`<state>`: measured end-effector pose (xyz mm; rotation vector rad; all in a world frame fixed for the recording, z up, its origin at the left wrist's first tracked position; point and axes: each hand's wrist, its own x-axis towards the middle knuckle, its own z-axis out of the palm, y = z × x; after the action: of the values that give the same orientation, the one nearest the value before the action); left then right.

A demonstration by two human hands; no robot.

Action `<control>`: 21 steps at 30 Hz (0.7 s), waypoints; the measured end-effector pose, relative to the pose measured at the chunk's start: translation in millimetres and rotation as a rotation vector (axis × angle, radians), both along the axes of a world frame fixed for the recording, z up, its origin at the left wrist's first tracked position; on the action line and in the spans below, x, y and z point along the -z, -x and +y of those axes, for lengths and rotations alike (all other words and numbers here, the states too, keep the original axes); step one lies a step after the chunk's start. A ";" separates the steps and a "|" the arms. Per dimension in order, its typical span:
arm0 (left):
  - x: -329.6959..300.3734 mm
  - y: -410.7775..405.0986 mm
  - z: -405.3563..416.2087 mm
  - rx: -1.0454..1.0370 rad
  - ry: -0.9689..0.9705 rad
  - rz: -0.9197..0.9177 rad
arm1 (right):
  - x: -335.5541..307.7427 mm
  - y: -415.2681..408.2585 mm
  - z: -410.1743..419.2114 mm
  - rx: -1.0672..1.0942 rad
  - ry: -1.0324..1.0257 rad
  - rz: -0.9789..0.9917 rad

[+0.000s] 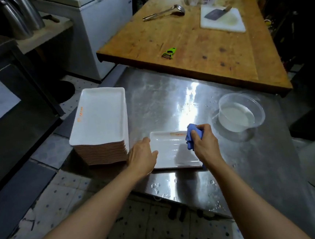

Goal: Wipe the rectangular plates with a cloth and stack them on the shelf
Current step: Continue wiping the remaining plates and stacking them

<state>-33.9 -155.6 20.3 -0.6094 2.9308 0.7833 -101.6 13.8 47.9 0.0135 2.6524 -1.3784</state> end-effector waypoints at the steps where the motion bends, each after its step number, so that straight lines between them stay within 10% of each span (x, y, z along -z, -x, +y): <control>1: 6.9 4.3 1.0 -0.031 -0.017 -0.036 | 4.2 1.0 3.9 0.008 -0.012 -0.001; 8: 46.2 24.4 1.9 -0.124 -0.065 -0.149 | 38.8 15.2 12.8 -0.015 -0.126 0.028; 14: 55.4 30.0 -5.0 -0.105 -0.041 -0.120 | 61.9 5.4 20.8 -0.167 -0.635 0.079; 21: 56.2 37.5 -8.1 -0.111 -0.080 -0.109 | 67.1 20.0 13.0 0.134 -0.267 -0.088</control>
<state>-71.4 -163.7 -36.0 -0.7876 2.7727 0.8440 -121.7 26.8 -19.2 0.2798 2.7821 -1.0191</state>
